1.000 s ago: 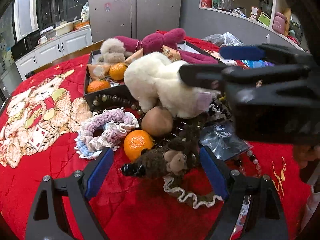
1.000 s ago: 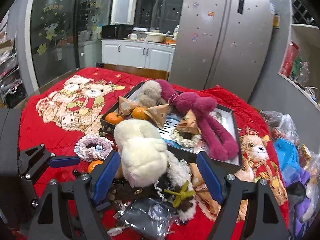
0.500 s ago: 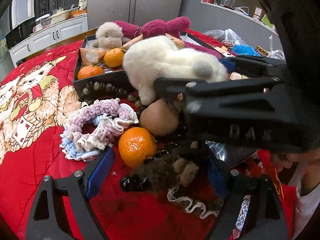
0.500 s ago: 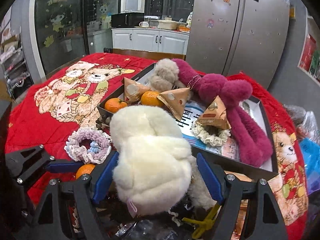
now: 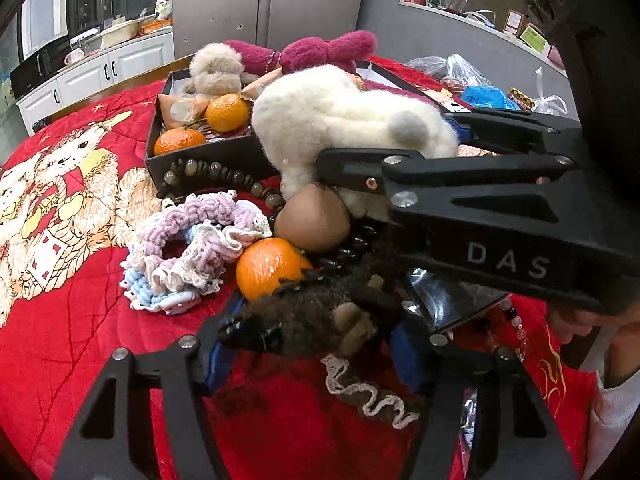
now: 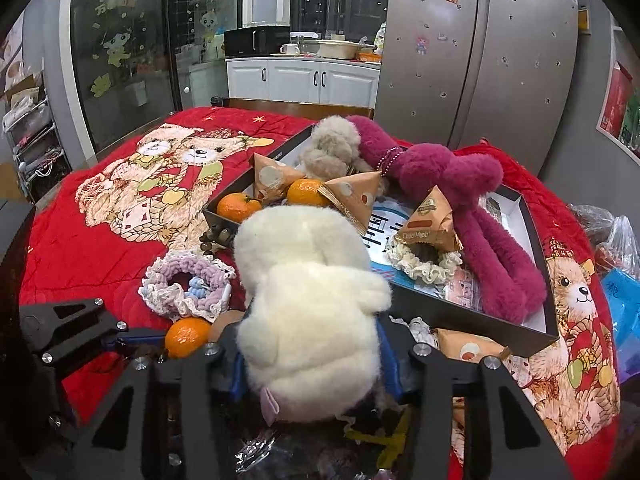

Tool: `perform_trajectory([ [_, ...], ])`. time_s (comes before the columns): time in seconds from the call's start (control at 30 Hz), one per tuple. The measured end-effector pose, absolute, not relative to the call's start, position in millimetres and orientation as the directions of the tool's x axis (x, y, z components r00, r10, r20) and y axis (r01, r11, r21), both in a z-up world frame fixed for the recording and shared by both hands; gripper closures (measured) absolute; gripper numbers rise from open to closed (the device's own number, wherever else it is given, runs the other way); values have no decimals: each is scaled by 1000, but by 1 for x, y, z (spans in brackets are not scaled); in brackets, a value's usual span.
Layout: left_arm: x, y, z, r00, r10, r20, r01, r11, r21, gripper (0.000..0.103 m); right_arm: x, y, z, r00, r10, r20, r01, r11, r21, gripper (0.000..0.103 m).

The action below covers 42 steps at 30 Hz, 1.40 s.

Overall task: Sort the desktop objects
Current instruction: 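Grasp the white plush bear with the right gripper while the left gripper grasps the brown fuzzy toy, then lift the white bear and brown fuzzy toy up off the pile with both grippers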

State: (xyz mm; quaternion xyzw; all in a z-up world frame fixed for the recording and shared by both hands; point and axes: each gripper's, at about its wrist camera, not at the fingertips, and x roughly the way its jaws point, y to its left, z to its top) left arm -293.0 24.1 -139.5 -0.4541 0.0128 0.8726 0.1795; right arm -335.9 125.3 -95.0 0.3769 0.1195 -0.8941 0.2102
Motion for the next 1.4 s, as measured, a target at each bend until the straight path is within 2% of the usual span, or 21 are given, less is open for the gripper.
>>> perform_trajectory([
  [0.07,-292,24,-139,-523,302,-797,-326,-935,-141,46,-334,126,-95,-631,-284,-722,466,-883,-60,52],
  [0.13,-293,24,-139,-519,311,-796,-326,-933,-152,58,-333,126,-95,-633,-278,-722,463,-884,-65,52],
  [0.27,-292,23,-138,-519,314,-795,-326,-932,-156,69,-334,129,-93,-634,-275,-723,449,-892,-56,53],
  [0.33,-291,23,-137,-516,329,-791,-336,-927,-166,88,-334,130,-92,-630,-280,-724,446,-894,-42,54],
  [0.5,-288,29,-139,-524,295,-799,-344,-932,-118,97,-331,128,-90,-634,-271,-724,442,-896,-52,55],
  [1.0,-283,28,-138,-546,289,-786,-348,-932,-101,98,-326,129,-83,-634,-282,-720,447,-894,-43,55],
  [1.23,-285,27,-139,-542,318,-778,-357,-925,-130,97,-324,130,-82,-632,-288,-719,447,-894,-35,55],
  [1.3,-286,27,-140,-541,324,-777,-357,-924,-136,93,-325,132,-81,-632,-288,-720,447,-894,-34,55],
  [1.4,-288,29,-140,-540,321,-778,-357,-924,-134,79,-325,134,-80,-632,-291,-718,444,-895,-29,55],
])
